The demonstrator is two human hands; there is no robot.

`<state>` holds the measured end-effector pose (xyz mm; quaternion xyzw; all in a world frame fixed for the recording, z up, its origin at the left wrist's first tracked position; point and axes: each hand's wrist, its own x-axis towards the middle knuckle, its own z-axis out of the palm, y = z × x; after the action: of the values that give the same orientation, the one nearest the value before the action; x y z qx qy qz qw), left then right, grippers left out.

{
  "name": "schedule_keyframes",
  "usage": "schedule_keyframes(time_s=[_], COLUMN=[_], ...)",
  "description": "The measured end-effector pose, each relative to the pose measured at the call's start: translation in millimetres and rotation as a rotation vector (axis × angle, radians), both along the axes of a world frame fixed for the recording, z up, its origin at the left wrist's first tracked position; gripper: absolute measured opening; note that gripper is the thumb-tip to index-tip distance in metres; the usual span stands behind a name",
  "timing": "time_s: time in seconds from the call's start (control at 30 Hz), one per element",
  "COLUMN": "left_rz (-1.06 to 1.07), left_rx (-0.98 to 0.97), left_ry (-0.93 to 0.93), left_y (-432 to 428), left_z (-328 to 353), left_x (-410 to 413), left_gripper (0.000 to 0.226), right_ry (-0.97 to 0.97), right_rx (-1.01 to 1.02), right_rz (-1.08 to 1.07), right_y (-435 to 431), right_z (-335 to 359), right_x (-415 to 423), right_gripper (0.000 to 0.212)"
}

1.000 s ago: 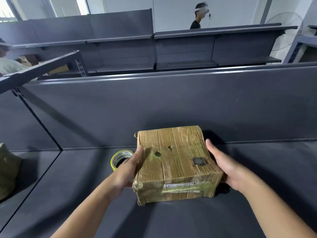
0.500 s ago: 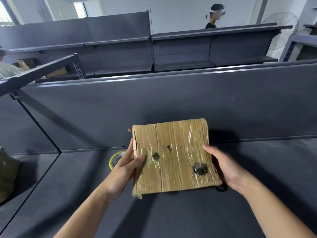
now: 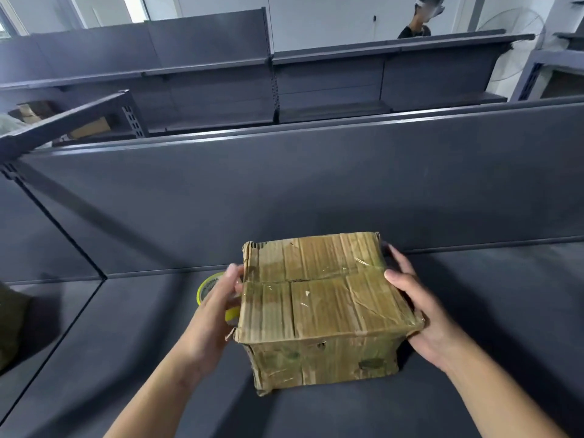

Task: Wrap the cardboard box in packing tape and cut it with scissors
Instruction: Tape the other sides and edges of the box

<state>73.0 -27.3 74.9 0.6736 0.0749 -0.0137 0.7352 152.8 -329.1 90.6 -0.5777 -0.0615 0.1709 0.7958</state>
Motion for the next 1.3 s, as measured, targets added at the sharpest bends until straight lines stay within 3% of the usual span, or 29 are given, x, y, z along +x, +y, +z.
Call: schedule_keyframes(time_s=[0.23, 0.43, 0.63, 0.77, 0.87, 1.03, 1.13, 1.23, 1.3], left_rz=[0.13, -0.03, 0.02, 0.047, 0.135, 0.25, 0.22, 0.211, 0.214], left_rx=[-0.042, -0.024, -0.147, -0.09, -0.067, -0.157, -0.111, 0.071, 0.126], left_ry=[0.119, 0.317, 0.143, -0.047, -0.089, -0.146, -0.185, -0.157, -0.106], left_y=[-4.3, -3.3, 4.2, 0.0, -7.0, -16.7, -11.5, -8.3, -10.0], left_z=[15.5, 26.0, 24.1, 30.5, 34.3, 27.6, 17.8, 8.9, 3.5], left_x=[14.6, 12.2, 4.9, -0.1, -1.7, 1.0, -0.2, -5.4, -4.9], left_gripper=[0.072, 0.076, 0.082, 0.09, 0.095, 0.046, 0.054, 0.043, 0.061], right_ry=[0.07, 0.232, 0.258, 0.202, 0.17, 0.119, 0.119, 0.046, -0.024], right_rx=[-0.178, -0.311, -0.187, -0.133, -0.062, -0.012, -0.097, -0.392, -0.506], right_rz=[0.057, 0.207, 0.181, 0.145, 0.051, -0.194, -0.216, -0.244, -0.268], right_y=[1.0, 4.9, 1.8, 0.3, 1.2, 0.0, -6.5, -7.7, -4.5], right_z=[21.4, 28.8, 30.8, 32.4, 31.4, 29.0, 25.0, 16.7, 11.1], right_x=[5.7, 3.0, -1.5, -1.8, 0.6, 4.5, 3.3, 7.6, 12.9], right_gripper=[0.049, 0.07, 0.076, 0.074, 0.065, 0.029, 0.022, 0.023, 0.029])
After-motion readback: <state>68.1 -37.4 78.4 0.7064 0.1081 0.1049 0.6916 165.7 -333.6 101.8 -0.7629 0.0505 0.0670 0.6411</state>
